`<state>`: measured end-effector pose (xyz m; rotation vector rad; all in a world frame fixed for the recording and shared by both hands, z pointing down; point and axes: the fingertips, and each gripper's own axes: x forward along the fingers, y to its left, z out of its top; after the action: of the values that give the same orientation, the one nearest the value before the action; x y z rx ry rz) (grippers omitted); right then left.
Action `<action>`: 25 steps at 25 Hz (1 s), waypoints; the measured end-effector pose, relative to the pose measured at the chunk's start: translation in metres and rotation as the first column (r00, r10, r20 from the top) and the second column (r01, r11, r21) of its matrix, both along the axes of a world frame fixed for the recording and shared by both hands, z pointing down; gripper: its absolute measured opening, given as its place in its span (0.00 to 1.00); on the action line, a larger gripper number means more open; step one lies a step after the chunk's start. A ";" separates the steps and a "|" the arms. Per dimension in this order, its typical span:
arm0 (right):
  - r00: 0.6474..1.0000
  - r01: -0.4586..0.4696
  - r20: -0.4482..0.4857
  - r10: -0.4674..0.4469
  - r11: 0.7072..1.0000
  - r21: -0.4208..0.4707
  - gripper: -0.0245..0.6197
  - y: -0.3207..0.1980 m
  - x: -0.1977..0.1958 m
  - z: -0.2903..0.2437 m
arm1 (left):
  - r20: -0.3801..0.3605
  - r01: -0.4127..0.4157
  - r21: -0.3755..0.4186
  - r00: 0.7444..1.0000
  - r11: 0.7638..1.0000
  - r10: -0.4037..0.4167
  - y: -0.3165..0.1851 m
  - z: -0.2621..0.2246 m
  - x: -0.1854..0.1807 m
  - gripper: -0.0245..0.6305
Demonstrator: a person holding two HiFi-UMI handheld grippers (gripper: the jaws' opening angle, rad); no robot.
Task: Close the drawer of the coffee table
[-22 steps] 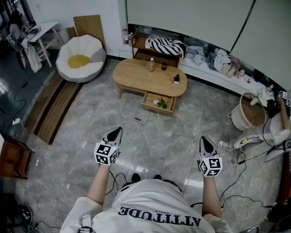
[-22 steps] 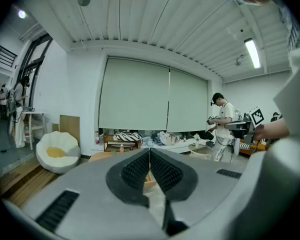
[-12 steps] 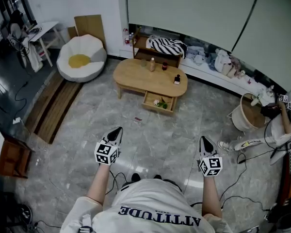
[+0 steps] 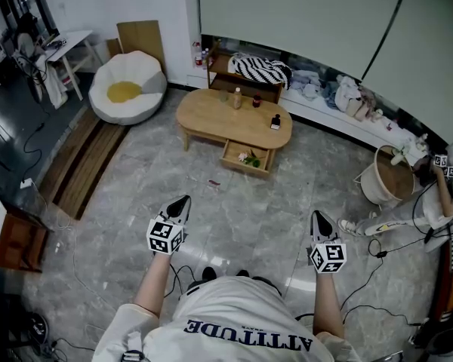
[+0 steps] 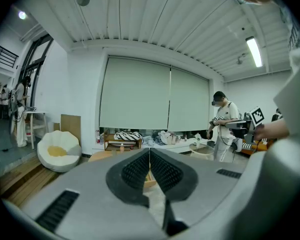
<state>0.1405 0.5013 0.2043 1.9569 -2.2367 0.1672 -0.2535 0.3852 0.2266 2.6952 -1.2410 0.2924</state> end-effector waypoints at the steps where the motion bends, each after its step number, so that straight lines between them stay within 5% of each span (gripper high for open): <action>1: 1.000 0.003 -0.001 -0.003 1.000 -0.001 0.07 0.000 0.002 0.001 | 0.002 0.002 -0.001 1.000 1.000 -0.002 0.001 0.000 0.002 0.07; 25: 0.989 0.148 -0.009 -0.148 0.989 -0.018 0.07 -0.012 0.042 0.021 | 0.019 0.091 -0.027 0.996 0.995 -0.091 0.029 0.014 0.057 0.07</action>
<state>0.1828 0.4898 0.2253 1.7704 -2.3538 0.1563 -0.1964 0.4147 0.2402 2.6096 -1.3499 0.3200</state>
